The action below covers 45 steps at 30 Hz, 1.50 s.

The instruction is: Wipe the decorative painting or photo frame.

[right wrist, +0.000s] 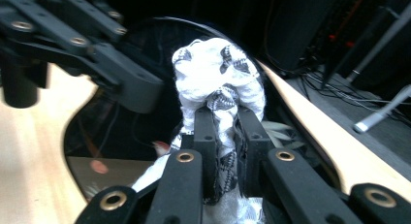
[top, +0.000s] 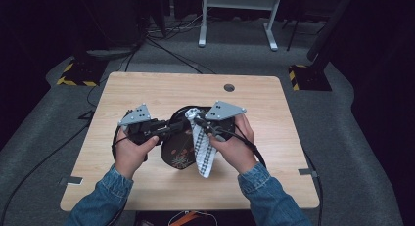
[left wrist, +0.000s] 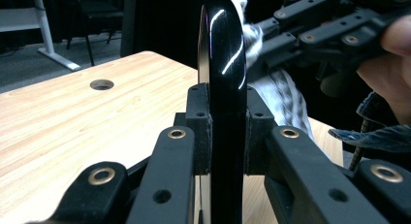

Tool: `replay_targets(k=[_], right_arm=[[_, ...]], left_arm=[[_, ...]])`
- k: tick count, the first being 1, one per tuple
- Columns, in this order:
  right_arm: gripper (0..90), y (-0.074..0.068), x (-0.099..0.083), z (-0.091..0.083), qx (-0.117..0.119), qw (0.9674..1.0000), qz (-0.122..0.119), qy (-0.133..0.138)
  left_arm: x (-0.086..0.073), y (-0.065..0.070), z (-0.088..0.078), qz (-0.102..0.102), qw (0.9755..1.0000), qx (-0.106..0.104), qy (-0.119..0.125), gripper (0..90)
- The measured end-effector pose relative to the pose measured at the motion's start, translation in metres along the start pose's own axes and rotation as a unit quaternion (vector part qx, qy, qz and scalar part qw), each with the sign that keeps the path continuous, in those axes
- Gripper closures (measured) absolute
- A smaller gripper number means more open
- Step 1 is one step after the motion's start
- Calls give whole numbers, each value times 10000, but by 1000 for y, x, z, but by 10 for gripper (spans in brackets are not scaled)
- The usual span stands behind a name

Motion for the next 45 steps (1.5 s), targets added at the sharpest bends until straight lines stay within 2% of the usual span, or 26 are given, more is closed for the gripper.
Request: replay_targets(k=[6, 10, 13, 18, 21, 24, 27, 32, 37, 40, 44, 45], right_arm=[[815, 23, -7, -5, -222, 9994, 274, -9], [816, 31, -11, -7, -303, 9987, 413, -50], [816, 29, -10, -6, -335, 9987, 371, -69], [815, 6, -4, 0, -33, 9998, 159, -89], [815, -1, -1, 2, 17, 9999, 13, -100], [815, 2, 0, 1, 59, 9999, 79, -78], [815, 16, -2, -5, -100, 9996, 247, -22], [815, 35, -11, -6, -292, 9986, 431, -89], [815, 45, -17, -9, -444, 9973, 564, -147], [815, 45, -18, -9, -488, 9972, 541, -178], [814, 30, -12, -5, -316, 9987, 384, -110], [814, 30, -12, -5, -316, 9987, 384, -110]], left_arm=[[0, 0, 1, 0, 10000, 5, -3, 782], [0, 0, 1, 2, 10000, 14, -4, 782], [0, 0, 1, -21, 10000, 2, 3, 782], [0, 0, 1, -17, 10000, 4, 3, 782], [0, 0, 1, -24, 10000, 4, 3, 782], [0, 0, 1, 2, 10000, 18, -5, 782], [0, 0, 1, 9, 10000, 19, -10, 782], [1, 0, 2, -17, 10000, 23, -4, 781], [1, 0, 2, -5, 10000, 27, -2, 781], [1, 0, 2, -30, 10000, 19, 12, 781], [1, 0, 2, -18, 10000, 26, 0, 781], [1, 0, 2, -18, 10000, 26, 0, 781]])
Point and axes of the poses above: each handheld gripper's, and its own axes: z roughly forward along the jaws, x roughly out of its top, y roughly to its right, the point moved 6 cm from there along z, roughly forward along the jaws, and after that the axes turned 10 degrees about z, right-handed, at the moved point
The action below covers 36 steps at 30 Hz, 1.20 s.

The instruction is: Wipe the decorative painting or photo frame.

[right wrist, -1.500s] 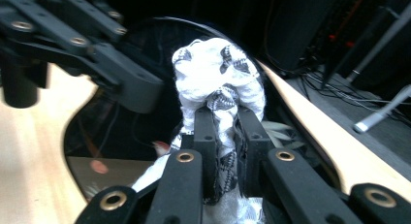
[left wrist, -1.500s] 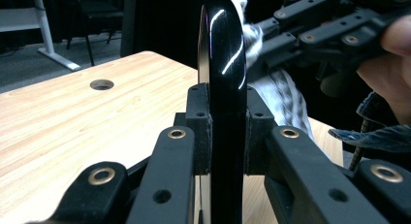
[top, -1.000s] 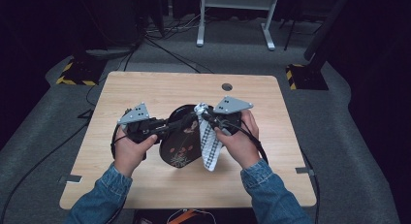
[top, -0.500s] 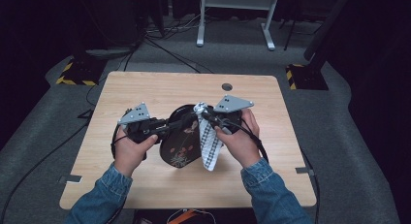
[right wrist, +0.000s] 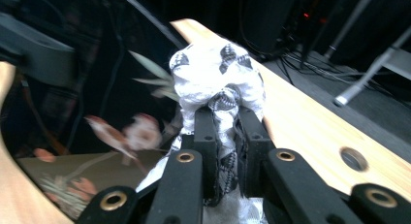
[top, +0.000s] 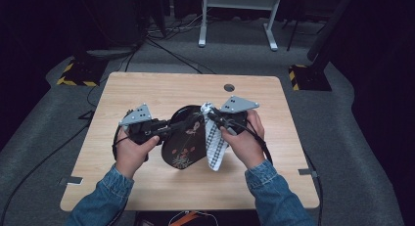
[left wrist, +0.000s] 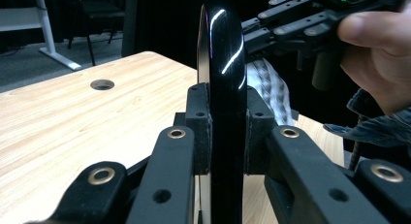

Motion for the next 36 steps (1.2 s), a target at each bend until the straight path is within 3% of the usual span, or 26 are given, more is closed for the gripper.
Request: replay_targets(k=[5, 8, 12, 15, 19, 21, 25, 28, 32, 36], right_arm=[[813, -27, -3, 9, 218, 9991, -331, -133], [813, -32, -4, 10, 317, 9989, -316, -124], [814, -29, -5, 9, 343, 9990, -259, -128], [814, -15, -7, 6, 40, 9998, -154, -115], [814, -5, -8, 4, -3, 10000, -9, -81], [814, -8, -8, 4, -73, 9999, -104, -102], [814, -29, -11, 10, 125, 9990, -377, -221], [813, -37, -13, 13, 188, 9984, -457, -276], [814, -34, -13, 12, 226, 9987, -380, -266], [814, -24, -11, 9, 108, 9995, -234, -176]], left_arm=[[0, -1, 0, -36, 10000, 3, 20, 781], [-1, -1, 0, -37, 10000, -1, 20, 781], [0, 0, 0, -10, 10000, 14, 16, 781], [0, 0, 0, -21, 10000, 5, 15, 781], [0, 0, 1, 2, 10000, 14, 14, 781], [0, 1, 1, 0, 10000, 2, 11, 781], [0, 0, 0, -15, 10000, 16, 7, 781], [0, 0, 0, -26, 10000, -2, 21, 781], [0, 1, 1, -25, 10000, -5, 20, 781], [0, 1, 0, -19, 10000, 3, 13, 781]])
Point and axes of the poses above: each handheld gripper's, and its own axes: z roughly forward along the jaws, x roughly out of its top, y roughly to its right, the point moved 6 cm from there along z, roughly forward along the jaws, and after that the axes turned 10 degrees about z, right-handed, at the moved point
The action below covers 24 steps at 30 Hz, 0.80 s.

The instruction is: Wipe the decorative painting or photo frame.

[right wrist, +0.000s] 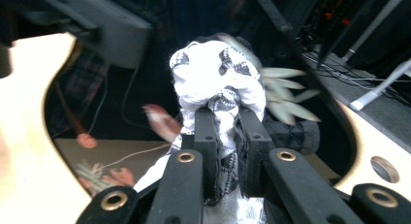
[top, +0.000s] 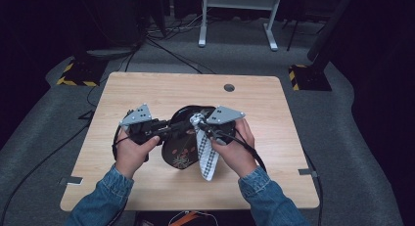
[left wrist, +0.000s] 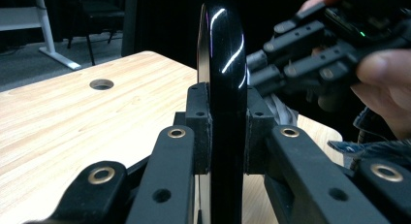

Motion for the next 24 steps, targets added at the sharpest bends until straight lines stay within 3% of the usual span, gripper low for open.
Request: replay_targets(k=[6, 13, 19, 24], right_arm=[[814, 34, -2, -9, -345, 9988, 334, 80], [813, 48, -8, -10, -497, 9975, 500, 49], [813, 46, -9, -9, -533, 9976, 450, 28], [813, 23, -9, -2, -248, 9994, 215, -80]], left_arm=[[0, 0, 0, 13, 10000, -13, 2, 780], [0, 0, 0, 0, 10000, -12, 1, 777], [0, 0, 0, -9, 10000, -13, 2, 777], [0, 0, 1, -36, 10000, 10, 13, 778]])
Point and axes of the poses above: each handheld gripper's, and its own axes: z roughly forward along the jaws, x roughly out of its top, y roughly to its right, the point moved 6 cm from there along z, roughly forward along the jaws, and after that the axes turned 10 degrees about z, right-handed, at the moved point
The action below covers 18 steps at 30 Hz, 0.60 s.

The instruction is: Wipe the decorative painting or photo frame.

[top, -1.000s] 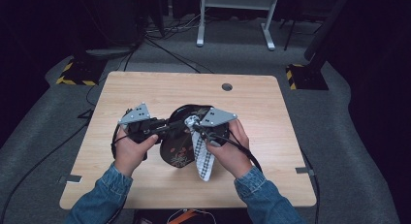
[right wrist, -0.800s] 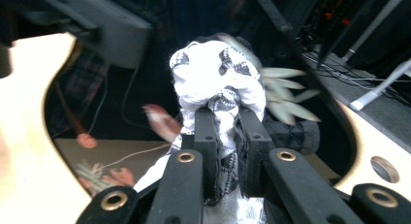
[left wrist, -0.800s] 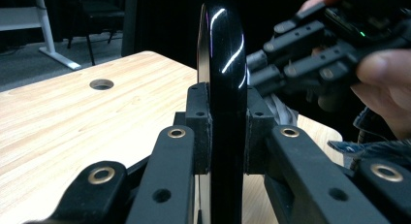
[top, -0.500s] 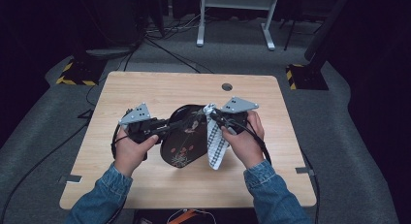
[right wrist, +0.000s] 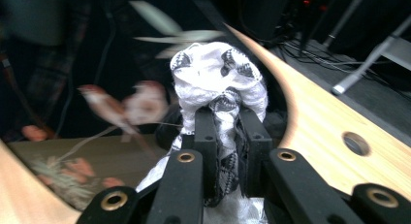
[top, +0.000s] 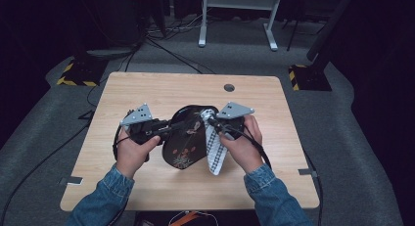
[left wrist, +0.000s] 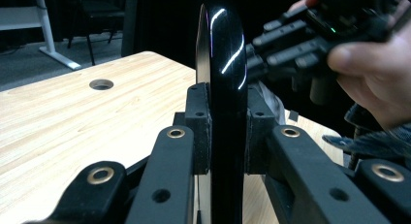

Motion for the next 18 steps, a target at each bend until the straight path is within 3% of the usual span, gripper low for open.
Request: replay_targets(k=[4, 13, 18], right_arm=[[812, -19, -4, 7, 91, 9994, -307, -92], [812, -47, -9, 14, 473, 9972, -542, -200], [813, -47, -10, 14, 565, 9971, -477, -159]], left_arm=[[0, -1, 0, -18, 10000, 23, -6, 779], [0, 0, 1, -39, 10000, 15, 9, 780], [0, 0, 1, -23, 10000, 22, 12, 780]])
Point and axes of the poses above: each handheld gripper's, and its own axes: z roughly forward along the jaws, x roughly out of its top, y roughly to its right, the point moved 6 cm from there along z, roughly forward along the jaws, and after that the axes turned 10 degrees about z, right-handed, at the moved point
